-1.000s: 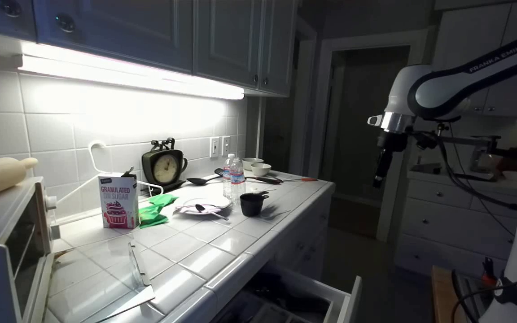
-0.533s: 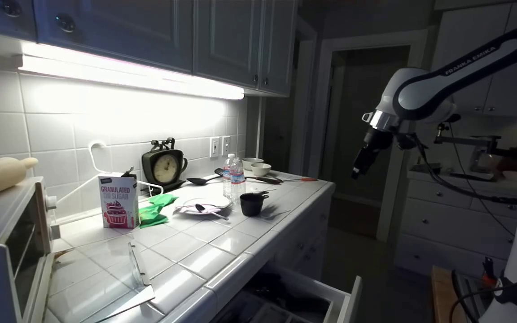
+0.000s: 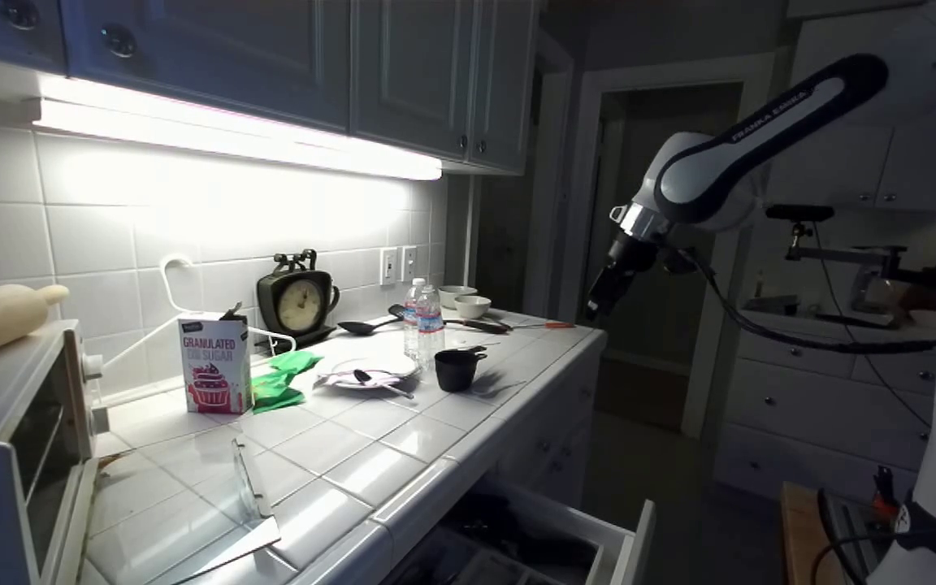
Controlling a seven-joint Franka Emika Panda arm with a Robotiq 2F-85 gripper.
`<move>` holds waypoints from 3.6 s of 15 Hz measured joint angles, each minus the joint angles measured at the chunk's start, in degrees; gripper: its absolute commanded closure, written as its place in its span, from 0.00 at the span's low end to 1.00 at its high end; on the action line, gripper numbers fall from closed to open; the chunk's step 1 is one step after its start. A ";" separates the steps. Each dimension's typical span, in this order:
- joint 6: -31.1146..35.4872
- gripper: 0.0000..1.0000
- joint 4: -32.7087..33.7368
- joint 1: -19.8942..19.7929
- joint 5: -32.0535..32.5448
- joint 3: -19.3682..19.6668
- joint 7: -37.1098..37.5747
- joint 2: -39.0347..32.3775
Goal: Take the pot out of the other then move the pot on the right to the right
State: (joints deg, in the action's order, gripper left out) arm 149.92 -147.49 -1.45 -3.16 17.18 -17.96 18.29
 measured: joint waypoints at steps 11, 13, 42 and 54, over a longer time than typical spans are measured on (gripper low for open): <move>-7.82 0.00 11.18 -0.59 -4.66 -2.95 2.60 -11.28; -7.58 0.00 11.19 -1.20 -4.61 -3.44 3.66 -11.42; 0.77 0.00 37.44 -2.91 -4.76 -8.85 45.44 -40.79; -1.36 0.01 46.84 -1.55 -6.64 -9.78 47.92 -48.88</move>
State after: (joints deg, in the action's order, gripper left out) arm 148.55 -100.64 -3.00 -9.81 7.40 29.96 -30.60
